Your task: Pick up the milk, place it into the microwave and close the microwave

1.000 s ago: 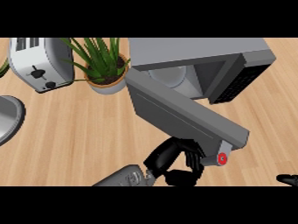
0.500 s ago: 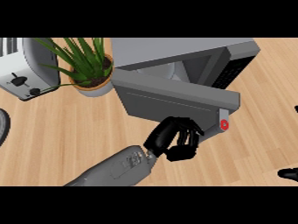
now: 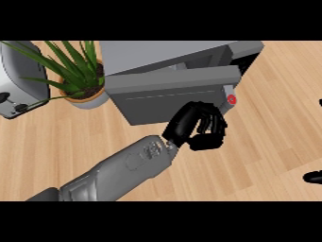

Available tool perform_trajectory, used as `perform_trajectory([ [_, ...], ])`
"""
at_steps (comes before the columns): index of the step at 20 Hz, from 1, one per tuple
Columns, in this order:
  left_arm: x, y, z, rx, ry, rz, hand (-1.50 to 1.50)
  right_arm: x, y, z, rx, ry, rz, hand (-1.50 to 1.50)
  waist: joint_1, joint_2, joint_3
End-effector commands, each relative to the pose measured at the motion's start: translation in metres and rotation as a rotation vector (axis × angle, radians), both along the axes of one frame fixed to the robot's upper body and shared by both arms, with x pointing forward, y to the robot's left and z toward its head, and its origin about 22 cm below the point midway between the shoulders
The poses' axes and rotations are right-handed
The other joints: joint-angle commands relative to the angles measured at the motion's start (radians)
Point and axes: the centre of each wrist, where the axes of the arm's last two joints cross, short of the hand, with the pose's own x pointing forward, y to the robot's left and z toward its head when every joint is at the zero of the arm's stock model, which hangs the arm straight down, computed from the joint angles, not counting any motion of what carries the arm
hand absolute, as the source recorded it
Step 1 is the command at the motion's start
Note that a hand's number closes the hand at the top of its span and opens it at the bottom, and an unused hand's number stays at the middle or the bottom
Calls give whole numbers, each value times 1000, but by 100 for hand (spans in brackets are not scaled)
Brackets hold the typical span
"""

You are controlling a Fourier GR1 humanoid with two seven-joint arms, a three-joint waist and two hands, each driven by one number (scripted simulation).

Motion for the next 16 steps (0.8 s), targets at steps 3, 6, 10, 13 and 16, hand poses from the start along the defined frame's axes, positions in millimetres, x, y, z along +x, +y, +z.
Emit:
perform_trajectory([
  [3,18,-16,35,-56,-70,8,150,13,4,17,22,-46,101,-150,-37,12,3],
  [6,26,-18,44,-51,-79,36,150,19,2,28,13,-53,124,-150,-56,11,3],
  [10,33,-18,51,-59,-77,73,150,27,9,33,21,-57,166,-150,-75,30,6],
  [13,37,-17,52,-55,-72,83,150,34,15,46,19,-77,246,-150,-79,27,6],
  [16,37,-20,56,-67,-80,87,150,38,20,50,23,-62,288,-150,-84,27,6],
])
